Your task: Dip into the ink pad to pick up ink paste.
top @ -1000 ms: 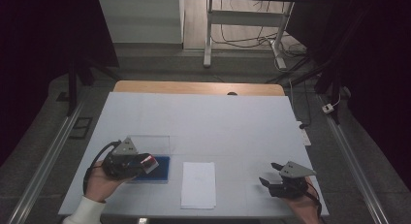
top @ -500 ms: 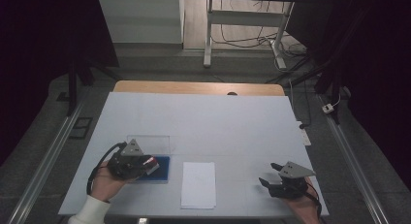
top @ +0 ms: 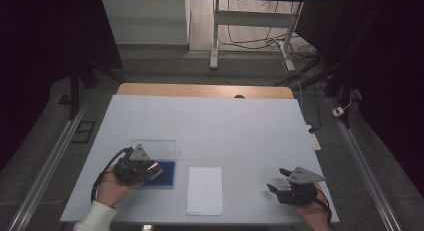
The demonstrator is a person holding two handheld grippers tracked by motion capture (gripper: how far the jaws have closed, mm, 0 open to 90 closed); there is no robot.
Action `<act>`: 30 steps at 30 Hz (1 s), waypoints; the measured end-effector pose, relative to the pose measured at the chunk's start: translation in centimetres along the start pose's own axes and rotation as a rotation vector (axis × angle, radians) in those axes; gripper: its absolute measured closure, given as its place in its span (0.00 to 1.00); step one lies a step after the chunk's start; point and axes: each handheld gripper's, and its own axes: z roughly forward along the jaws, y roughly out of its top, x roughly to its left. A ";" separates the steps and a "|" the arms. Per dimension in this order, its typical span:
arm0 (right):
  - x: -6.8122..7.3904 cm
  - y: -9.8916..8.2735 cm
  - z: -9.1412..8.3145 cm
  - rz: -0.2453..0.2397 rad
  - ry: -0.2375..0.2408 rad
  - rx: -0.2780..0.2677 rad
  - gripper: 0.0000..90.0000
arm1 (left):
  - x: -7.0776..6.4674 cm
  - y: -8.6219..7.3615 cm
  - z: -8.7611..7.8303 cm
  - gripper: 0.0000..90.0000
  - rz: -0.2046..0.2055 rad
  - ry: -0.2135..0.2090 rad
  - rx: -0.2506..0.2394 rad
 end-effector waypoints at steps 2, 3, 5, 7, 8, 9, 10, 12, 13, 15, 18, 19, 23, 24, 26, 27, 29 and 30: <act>0.0 0.0 0.0 -0.002 0.000 0.001 0.32 | 0.0 -0.1 0.2 0.78 0.002 0.007 0.011; 0.0 0.0 0.0 -0.003 -0.001 0.001 0.32 | 0.0 -0.1 0.3 0.78 0.004 0.010 0.016; 0.0 0.0 0.0 -0.003 0.000 0.001 0.32 | -0.1 -0.1 0.4 0.78 0.003 0.012 0.016; 0.0 0.0 0.0 -0.002 -0.001 0.001 0.32 | -0.1 -0.1 0.4 0.78 0.004 0.015 0.020; 0.0 0.0 0.0 -0.003 -0.001 0.001 0.32 | -0.1 -0.1 0.4 0.78 0.004 0.016 0.020; 0.0 0.0 0.0 -0.002 -0.001 0.001 0.32 | -0.1 -0.1 0.4 0.78 0.003 0.014 0.023; 0.0 0.0 0.0 0.000 0.000 0.001 0.32 | 0.0 -0.1 0.4 0.78 0.000 0.014 0.024; 0.0 0.0 0.0 0.002 0.000 0.003 0.32 | 0.0 -0.1 0.5 0.78 -0.003 0.012 0.026; 0.0 0.0 0.0 0.002 0.001 0.004 0.32 | 0.0 -0.1 0.5 0.78 -0.004 0.012 0.028; 0.0 0.0 0.1 0.003 0.001 0.004 0.32 | 0.0 0.0 0.5 0.78 -0.007 0.011 0.033; 0.0 0.0 0.1 0.001 0.001 0.004 0.32 | -0.1 0.2 0.5 0.78 -0.012 0.015 0.051; 0.0 0.0 0.1 0.005 0.001 0.002 0.32 | 0.0 0.3 0.5 0.78 -0.014 0.014 0.055; 0.0 0.1 0.1 0.008 0.001 0.000 0.32 | -0.1 0.5 0.5 0.78 -0.011 0.018 0.075; 0.0 0.0 0.1 0.008 0.000 0.002 0.32 | -0.1 0.5 0.6 0.78 -0.014 0.017 0.076; 0.1 0.0 0.1 0.011 0.000 0.004 0.32 | -0.1 0.6 0.7 0.78 -0.023 0.015 0.087; 0.1 0.0 0.2 0.010 0.001 0.005 0.32 | -0.3 0.6 0.9 0.78 -0.031 0.026 0.100; 0.1 0.1 0.2 0.005 0.002 0.006 0.32 | -0.7 0.8 1.0 0.79 -0.018 0.048 0.117; 0.1 0.1 0.2 0.005 0.002 0.008 0.32 | -0.5 0.9 1.0 0.79 -0.028 0.040 0.122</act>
